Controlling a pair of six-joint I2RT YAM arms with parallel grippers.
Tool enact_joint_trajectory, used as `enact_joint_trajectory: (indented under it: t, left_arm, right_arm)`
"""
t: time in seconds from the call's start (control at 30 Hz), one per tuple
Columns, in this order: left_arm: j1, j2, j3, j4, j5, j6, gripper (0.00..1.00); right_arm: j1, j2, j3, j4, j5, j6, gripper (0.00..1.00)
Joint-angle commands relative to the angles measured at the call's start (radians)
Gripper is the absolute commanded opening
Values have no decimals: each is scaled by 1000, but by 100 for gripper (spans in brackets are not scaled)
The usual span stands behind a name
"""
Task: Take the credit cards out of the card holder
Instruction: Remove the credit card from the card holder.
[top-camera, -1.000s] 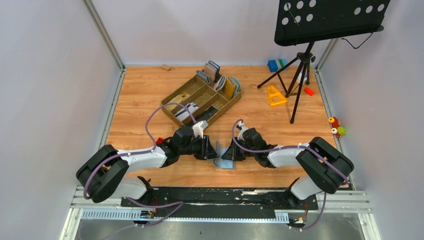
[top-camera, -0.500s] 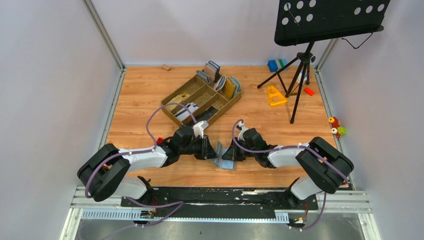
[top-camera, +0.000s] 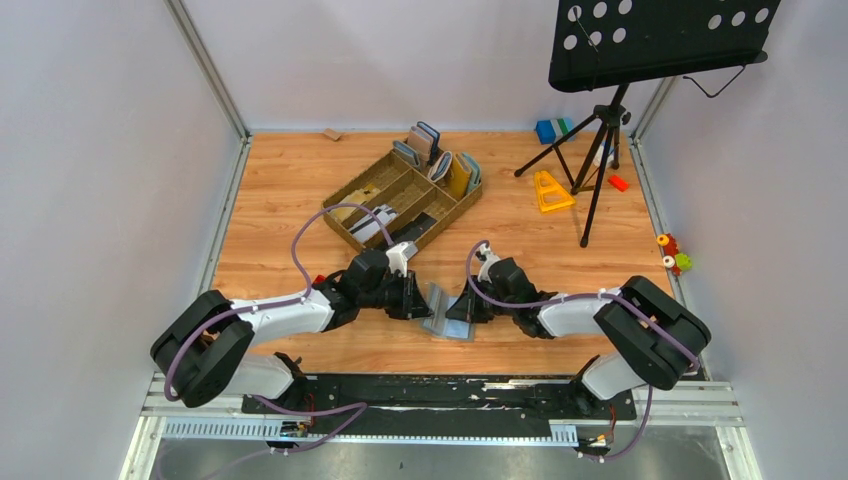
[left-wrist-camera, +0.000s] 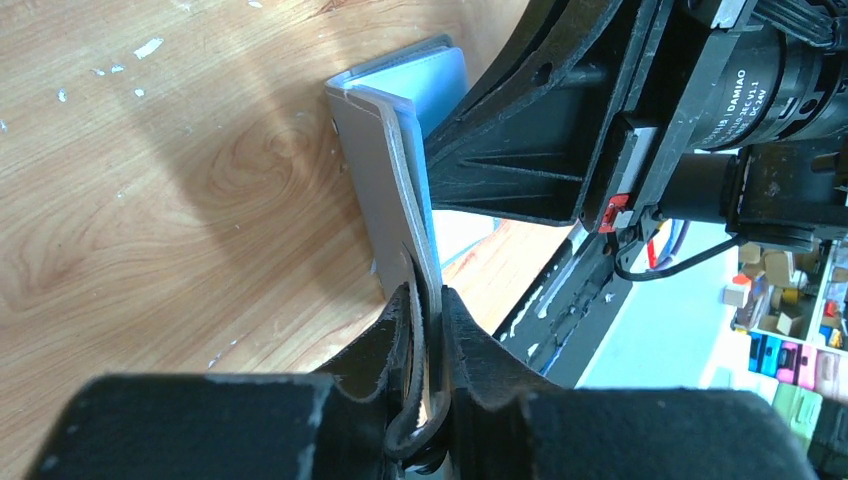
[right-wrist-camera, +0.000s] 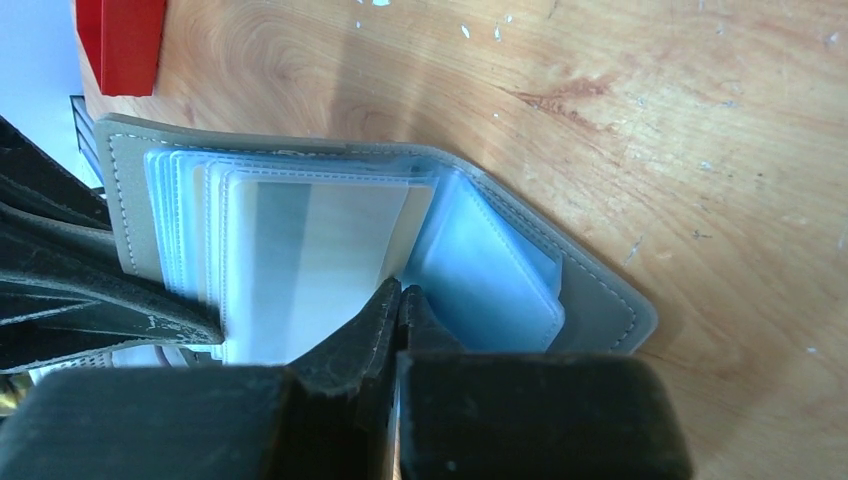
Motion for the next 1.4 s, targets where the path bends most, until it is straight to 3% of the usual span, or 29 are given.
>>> enact_joint_trajectory:
  t: [0.0, 0.2, 0.93, 1.37]
  left_arm:
    - [-3, -20, 37, 27, 31, 20, 19]
    - [-3, 12, 24, 95, 67, -5, 25]
    - [-3, 58, 9, 171, 100, -36, 30]
    - [-3, 77, -4, 226, 117, -55, 27]
  right_arm:
    - [-6, 48, -14, 33, 13, -20, 0]
    - [-7, 47, -13, 38, 7, -17, 0]
    - [-6, 32, -24, 48, -6, -17, 0]
    - [-7, 13, -24, 36, -6, -18, 0]
